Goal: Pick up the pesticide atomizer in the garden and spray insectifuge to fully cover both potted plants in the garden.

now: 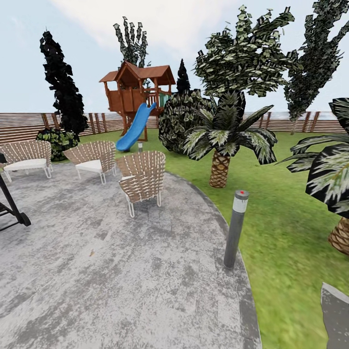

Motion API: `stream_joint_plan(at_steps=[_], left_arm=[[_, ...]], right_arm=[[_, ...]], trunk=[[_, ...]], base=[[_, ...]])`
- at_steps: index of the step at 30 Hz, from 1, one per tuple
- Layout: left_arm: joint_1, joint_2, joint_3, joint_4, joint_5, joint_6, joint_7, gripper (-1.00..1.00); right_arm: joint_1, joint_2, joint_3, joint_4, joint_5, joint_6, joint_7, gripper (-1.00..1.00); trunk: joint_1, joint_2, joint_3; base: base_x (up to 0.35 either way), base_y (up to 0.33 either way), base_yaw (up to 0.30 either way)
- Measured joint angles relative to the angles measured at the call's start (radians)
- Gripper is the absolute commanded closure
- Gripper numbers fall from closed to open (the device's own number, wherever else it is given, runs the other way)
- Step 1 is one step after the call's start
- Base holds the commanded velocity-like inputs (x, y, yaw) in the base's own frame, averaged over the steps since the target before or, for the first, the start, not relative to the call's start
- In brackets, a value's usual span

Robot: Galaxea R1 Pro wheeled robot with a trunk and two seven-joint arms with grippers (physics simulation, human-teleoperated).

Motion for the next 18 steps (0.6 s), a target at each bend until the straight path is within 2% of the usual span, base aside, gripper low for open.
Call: stream_joint_plan(at_steps=[7, 13, 18], left_arm=[[0.000, 0.000, 0.000, 0.000, -0.001, 0.000, -0.001, -1.00], [0.000, -0.001, -0.001, 0.000, -0.001, 0.000, -0.001, -1.00], [0.000, -0.001, -0.001, 0.000, -0.001, 0.000, -0.001, -1.00]], right_arm=[[0.000, 0.000, 0.000, 0.000, 0.000, 0.000, 0.000, -1.00], [0.000, -0.001, 0.000, -0.001, 0.000, 0.000, 0.000, -1.00], [0.000, -0.001, 0.000, 0.000, 0.000, 0.000, 0.000, -1.00]], trunk=[[0.000, 0.000, 0.000], [-0.005, 0.000, 0.000], [0.001, 0.000, 0.000]], base=[[-0.112, 0.000, 0.000], [-0.290, 0.000, 0.000], [-0.324, 0.000, -0.006]])
